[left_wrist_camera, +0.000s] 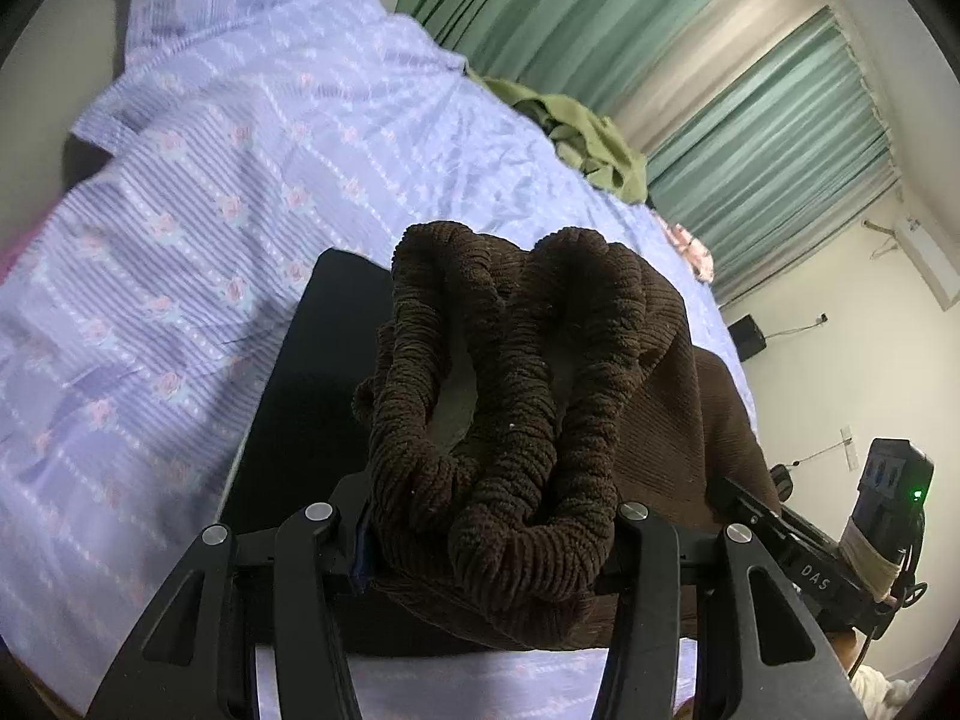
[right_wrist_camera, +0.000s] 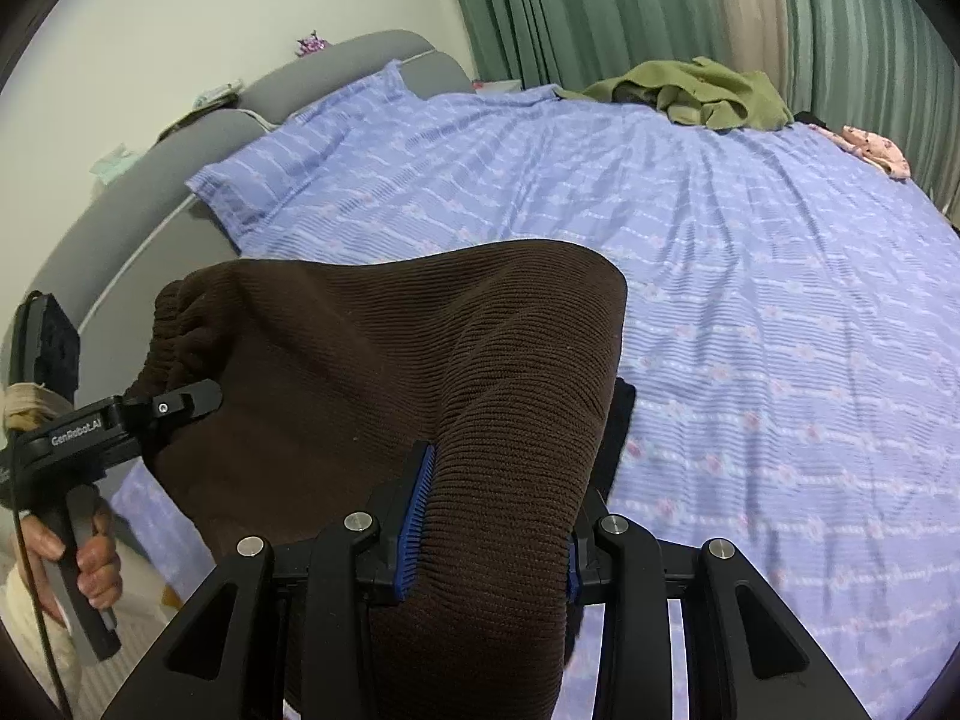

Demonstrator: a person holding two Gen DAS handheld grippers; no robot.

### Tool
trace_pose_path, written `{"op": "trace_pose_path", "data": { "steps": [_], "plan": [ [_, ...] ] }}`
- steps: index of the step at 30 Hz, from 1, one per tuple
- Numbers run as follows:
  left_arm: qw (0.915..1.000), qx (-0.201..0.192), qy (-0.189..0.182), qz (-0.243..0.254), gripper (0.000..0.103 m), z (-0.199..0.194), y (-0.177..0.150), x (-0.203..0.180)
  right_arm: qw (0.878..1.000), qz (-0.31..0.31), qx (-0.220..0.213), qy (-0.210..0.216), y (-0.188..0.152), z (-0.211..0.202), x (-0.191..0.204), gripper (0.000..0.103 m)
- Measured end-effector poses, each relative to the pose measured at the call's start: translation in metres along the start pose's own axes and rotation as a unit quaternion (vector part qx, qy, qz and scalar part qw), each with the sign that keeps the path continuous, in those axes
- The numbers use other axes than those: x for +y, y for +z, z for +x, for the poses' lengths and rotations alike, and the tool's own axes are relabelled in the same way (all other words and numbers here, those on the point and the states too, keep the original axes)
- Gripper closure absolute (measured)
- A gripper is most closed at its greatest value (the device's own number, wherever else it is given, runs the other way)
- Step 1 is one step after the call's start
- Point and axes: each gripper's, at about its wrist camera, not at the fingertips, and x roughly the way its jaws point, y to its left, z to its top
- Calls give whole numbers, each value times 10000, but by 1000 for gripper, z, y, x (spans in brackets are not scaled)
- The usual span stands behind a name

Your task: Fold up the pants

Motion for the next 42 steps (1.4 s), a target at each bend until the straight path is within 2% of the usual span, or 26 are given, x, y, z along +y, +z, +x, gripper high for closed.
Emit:
{"op": "trace_pose_path", "data": {
  "steps": [3,6,7,9,12,14,15,16,18,23,27,29,34,37,42],
  "plan": [
    [9998,155,116,24,52,26,10,17,9999,7,102,-79,4,32,1,67],
    [9970,430,591,249,50,53,16,26,9992,117,365,-138,4,65,-1,67],
    [9959,522,669,315,46,57,16,28,9987,161,471,-132,5,74,-2,66],
    [9919,581,975,570,39,58,14,29,9974,171,665,-227,2,85,-3,61],
    [9842,550,1447,857,21,47,11,28,9962,-13,666,-565,-1,84,-3,44],
    [9801,612,1645,922,20,42,7,30,9932,-190,520,-1023,-1,77,-2,29],
    [9781,646,1733,958,18,41,5,30,9913,-261,461,-1206,-1,73,-2,28],
    [9740,718,1906,995,17,40,3,29,9909,-285,444,-1242,0,69,-3,28],
    [9713,684,2052,986,17,33,2,22,9896,-282,486,-1327,3,65,-5,28],
    [9708,300,2137,1048,17,2,2,-5,9906,-220,236,-1328,10,31,-8,28],
    [9642,-101,2284,1345,17,-32,-5,-46,9928,-243,-70,-1168,13,-12,-6,28],
    [9613,-265,2321,1464,17,-48,-10,-68,9931,-327,-234,-1101,12,-36,-4,21],
    [9566,-813,2260,1648,10,-97,-37,-134,9914,-534,-701,-972,0,-106,-10,11],
    [9555,-1003,2171,1726,5,-116,-57,-170,9906,-528,-865,-916,-11,-146,-21,10],
    [9520,-1322,2108,1783,5,-137,-95,-232,9907,-247,-1107,-745,-29,-214,-54,9]
  ]
}}
